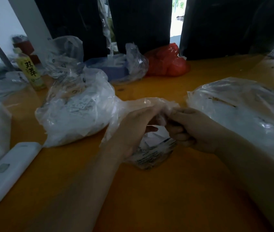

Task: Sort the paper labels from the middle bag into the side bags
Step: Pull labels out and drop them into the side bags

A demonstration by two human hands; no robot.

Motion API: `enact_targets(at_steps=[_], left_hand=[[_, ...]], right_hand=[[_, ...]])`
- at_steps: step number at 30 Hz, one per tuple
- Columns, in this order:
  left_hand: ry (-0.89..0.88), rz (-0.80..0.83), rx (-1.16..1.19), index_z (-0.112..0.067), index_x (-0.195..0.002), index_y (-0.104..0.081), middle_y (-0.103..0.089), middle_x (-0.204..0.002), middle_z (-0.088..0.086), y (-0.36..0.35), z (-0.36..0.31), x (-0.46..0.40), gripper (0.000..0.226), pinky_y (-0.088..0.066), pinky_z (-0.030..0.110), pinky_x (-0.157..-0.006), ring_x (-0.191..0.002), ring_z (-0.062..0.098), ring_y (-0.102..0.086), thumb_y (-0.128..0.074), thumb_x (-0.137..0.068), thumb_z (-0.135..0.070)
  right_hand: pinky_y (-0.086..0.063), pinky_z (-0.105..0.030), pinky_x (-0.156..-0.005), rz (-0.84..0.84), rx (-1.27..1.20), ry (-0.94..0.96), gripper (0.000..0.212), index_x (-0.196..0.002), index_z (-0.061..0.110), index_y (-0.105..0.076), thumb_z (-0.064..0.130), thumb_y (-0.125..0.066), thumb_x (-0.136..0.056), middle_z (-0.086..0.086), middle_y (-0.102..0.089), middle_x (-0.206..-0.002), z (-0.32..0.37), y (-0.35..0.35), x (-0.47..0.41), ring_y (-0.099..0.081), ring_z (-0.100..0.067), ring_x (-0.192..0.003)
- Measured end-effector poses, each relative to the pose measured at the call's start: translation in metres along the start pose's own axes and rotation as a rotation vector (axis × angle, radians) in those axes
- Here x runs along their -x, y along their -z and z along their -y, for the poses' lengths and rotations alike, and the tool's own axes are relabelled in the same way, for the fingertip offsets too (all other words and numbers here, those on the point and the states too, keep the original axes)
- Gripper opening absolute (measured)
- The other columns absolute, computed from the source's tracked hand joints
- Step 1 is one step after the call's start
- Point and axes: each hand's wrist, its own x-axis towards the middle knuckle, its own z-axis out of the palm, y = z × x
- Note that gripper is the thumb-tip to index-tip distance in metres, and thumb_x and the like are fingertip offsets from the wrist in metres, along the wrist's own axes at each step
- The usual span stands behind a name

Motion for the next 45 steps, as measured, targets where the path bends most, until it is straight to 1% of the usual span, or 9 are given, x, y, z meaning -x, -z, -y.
enact_targets(at_steps=[7,13,20,24,28,33,36,42,45], left_hand=[[0.074,0.04,0.296,-0.017,-0.102,-0.069,-0.074,-0.097,0.0,0.001,0.001,0.0,0.008,-0.054,0.027,-0.084,-0.091,0.01,-0.07,-0.062,-0.101,-0.02],[0.174,0.141,0.262,-0.009,-0.136,-0.064,-0.071,-0.115,0.002,0.003,-0.003,0.003,0.041,-0.052,0.025,-0.086,-0.1,0.011,-0.068,-0.06,-0.101,-0.031],[0.187,0.169,0.344,-0.016,-0.117,-0.073,-0.073,-0.116,0.008,0.008,0.007,0.0,0.03,-0.058,0.03,-0.09,-0.105,0.018,-0.07,-0.076,-0.088,-0.023],[0.18,0.082,0.46,-0.019,-0.087,-0.077,-0.076,-0.101,0.008,0.009,0.009,-0.003,0.009,-0.061,0.028,-0.079,-0.092,0.017,-0.075,-0.08,-0.079,-0.015],[0.124,0.002,0.492,-0.011,-0.094,-0.069,-0.076,-0.092,0.008,0.009,0.007,-0.004,0.012,-0.062,0.029,-0.079,-0.087,0.018,-0.076,-0.074,-0.083,-0.012],[0.106,-0.076,0.458,-0.009,-0.099,-0.067,-0.075,-0.087,0.007,0.008,0.007,-0.004,0.007,-0.062,0.028,-0.078,-0.082,0.015,-0.074,-0.069,-0.092,-0.008],[0.108,-0.115,0.434,-0.009,-0.097,-0.069,-0.077,-0.088,0.009,0.007,0.006,-0.003,0.006,-0.062,0.026,-0.074,-0.081,0.015,-0.075,-0.065,-0.098,-0.004],[0.14,-0.112,0.413,-0.009,-0.113,-0.074,-0.078,-0.099,0.006,0.004,0.002,-0.004,0.024,-0.06,0.026,-0.074,-0.083,0.014,-0.074,-0.071,-0.098,-0.028],[0.116,-0.082,0.347,-0.013,-0.104,-0.081,-0.077,-0.094,0.003,0.002,0.004,-0.002,0.03,-0.059,0.024,-0.076,-0.085,0.013,-0.073,-0.078,-0.082,-0.033]], right_hand=[[-0.018,-0.023,-0.038,-0.003,-0.015,-0.022,0.034,-0.078,0.022,-0.058,0.047,-0.049,-0.098,0.002,-0.032,-0.063,0.0,-0.001,0.0,-0.019,-0.012,-0.047],[-0.015,-0.023,-0.039,0.002,-0.036,-0.028,0.037,-0.073,0.02,-0.049,0.048,-0.05,-0.098,0.0,-0.027,-0.063,0.003,-0.004,0.001,-0.015,-0.013,-0.046],[-0.021,-0.02,-0.037,-0.047,-0.045,-0.053,0.046,-0.068,0.021,-0.046,0.056,-0.049,-0.1,0.001,-0.026,-0.062,0.004,-0.009,0.001,-0.019,-0.011,-0.044],[-0.02,-0.02,-0.039,-0.08,-0.04,-0.04,0.054,-0.066,0.024,-0.044,0.068,-0.044,-0.096,0.004,-0.029,-0.061,0.001,-0.009,-0.002,-0.019,-0.011,-0.045],[-0.021,-0.022,-0.042,-0.177,-0.007,0.032,0.068,-0.064,0.023,-0.042,0.086,-0.035,-0.086,0.003,-0.033,-0.061,0.001,-0.006,-0.005,-0.021,-0.013,-0.047],[-0.031,-0.021,-0.04,-0.342,0.252,0.15,0.037,-0.071,0.025,-0.059,0.055,-0.06,-0.095,0.006,-0.048,-0.059,0.0,-0.006,-0.006,-0.037,-0.009,-0.042],[-0.035,-0.021,-0.043,-0.415,0.432,0.196,0.028,-0.083,0.02,-0.066,0.04,-0.057,-0.101,0.008,-0.058,-0.061,-0.003,-0.007,-0.009,-0.043,-0.007,-0.044],[-0.046,-0.026,-0.05,-0.505,0.566,0.285,0.033,-0.08,0.023,-0.069,0.045,-0.054,-0.101,0.002,-0.067,-0.068,-0.006,-0.009,-0.009,-0.053,-0.006,-0.049],[-0.045,-0.021,-0.049,-0.518,0.58,0.295,0.031,-0.08,0.022,-0.067,0.048,-0.06,-0.097,0.003,-0.068,-0.069,-0.006,-0.009,-0.009,-0.054,-0.004,-0.049]])
